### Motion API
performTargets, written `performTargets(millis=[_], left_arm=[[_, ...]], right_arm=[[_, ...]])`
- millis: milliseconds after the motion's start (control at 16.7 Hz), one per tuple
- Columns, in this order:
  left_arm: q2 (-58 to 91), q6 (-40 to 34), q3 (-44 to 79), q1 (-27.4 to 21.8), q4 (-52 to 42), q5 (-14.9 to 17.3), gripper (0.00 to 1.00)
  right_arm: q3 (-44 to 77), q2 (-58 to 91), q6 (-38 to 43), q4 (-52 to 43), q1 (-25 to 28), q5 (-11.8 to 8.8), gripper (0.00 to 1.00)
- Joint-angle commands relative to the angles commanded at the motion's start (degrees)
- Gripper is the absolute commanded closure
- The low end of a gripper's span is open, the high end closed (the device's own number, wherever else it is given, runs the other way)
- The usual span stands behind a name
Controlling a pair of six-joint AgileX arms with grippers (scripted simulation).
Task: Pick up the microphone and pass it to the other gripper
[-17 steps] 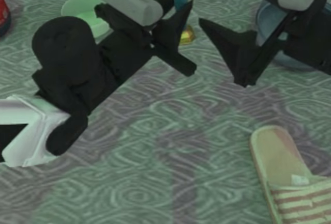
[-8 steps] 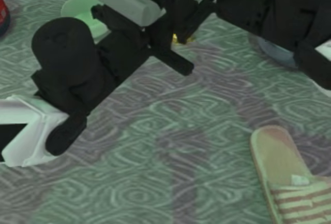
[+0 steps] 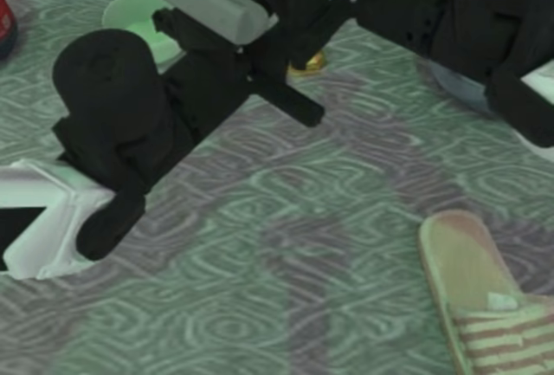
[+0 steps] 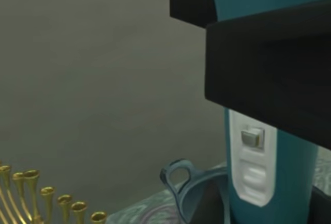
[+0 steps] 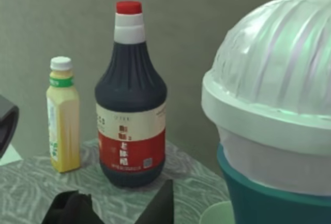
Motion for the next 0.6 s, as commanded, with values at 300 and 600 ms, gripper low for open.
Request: performTargets(millis=[300,600], left_arm=[[0.0,0.0,0.0,0.0,0.0,0.0,1.0],[0.0,0.0,0.0,0.0,0.0,0.0,1.0]], right_arm=[[0.0,0.0,0.0,0.0,0.0,0.0,0.6],[0.0,0.0,0.0,0.0,0.0,0.0,0.98]])
